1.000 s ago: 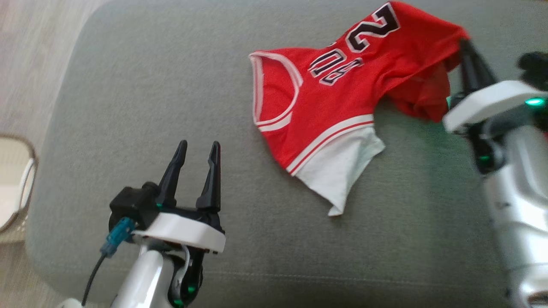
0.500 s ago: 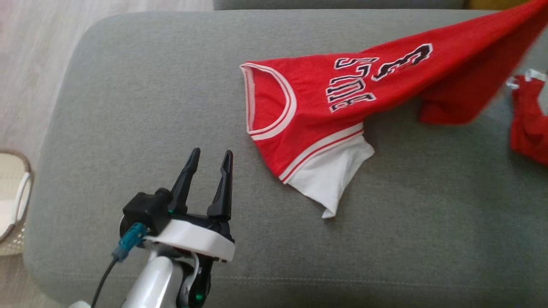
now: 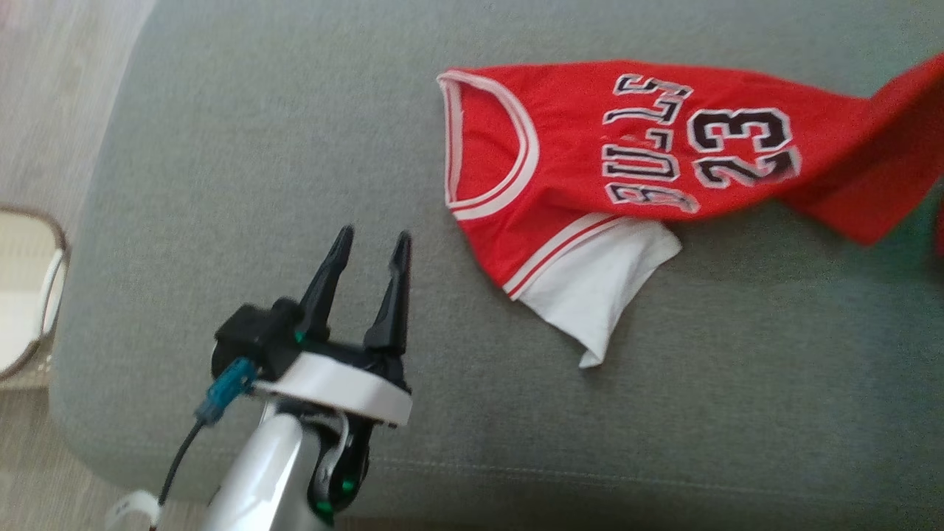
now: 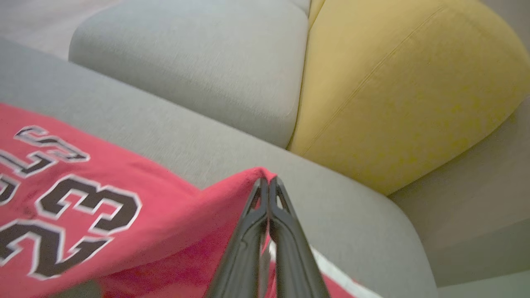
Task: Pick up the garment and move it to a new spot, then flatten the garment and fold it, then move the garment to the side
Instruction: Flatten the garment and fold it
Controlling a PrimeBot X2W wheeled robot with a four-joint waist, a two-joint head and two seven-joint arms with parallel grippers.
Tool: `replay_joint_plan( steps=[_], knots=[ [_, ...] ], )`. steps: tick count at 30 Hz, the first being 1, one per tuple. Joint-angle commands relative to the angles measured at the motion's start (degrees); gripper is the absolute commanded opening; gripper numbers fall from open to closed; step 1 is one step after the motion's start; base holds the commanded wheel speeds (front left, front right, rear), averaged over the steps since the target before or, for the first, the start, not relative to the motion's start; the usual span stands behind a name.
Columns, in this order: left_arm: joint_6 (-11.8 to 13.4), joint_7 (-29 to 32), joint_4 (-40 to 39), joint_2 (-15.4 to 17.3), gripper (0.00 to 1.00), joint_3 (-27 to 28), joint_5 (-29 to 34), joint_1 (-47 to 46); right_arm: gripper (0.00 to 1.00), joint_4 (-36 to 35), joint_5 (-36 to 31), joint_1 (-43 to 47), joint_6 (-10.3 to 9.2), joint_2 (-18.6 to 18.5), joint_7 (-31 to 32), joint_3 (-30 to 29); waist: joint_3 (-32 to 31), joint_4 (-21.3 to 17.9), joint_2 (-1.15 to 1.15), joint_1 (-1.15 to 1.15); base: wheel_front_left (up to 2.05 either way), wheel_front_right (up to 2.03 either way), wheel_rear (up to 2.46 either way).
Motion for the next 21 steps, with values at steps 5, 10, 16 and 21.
replay_joint_plan(
  steps=[5, 10, 16, 21],
  knots=[
    [-0.7, -0.3, -2.0, 0.3, 1.0, 0.1, 0.4, -4.6, 0.0, 6.9, -5.1, -13.6, -0.02, -0.4, -10.3, -5.8, 4.9, 4.0, 0.0, -0.01, 0.0, 0.0, 0.0],
    [-0.6, -0.3, -2.1, 0.3, 1.0, -1.4, -0.3, -5.7, 0.0, 15.5, -12.7, -19.7, -0.02, 1.4, -14.6, -9.5, 7.3, 7.2, 0.0, -0.01, 0.0, 0.0, 0.0],
    [-0.3, -0.3, -2.3, 0.3, 1.0, -2.4, -0.9, -6.1, 0.97, 24.5, -17.8, -23.7, -0.02, 3.9, -16.1, -9.6, 9.2, 9.3, 0.0, -0.01, 0.0, 0.0, 0.0],
    [0.0, -0.3, -2.2, 0.3, 1.0, -2.3, -0.9, -6.5, 1.0, 30.3, -21.5, -25.2, -0.02, 5.0, -15.4, -9.8, 9.2, 8.9, 0.0, -0.01, 0.0, 0.0, 0.0]
  ],
)
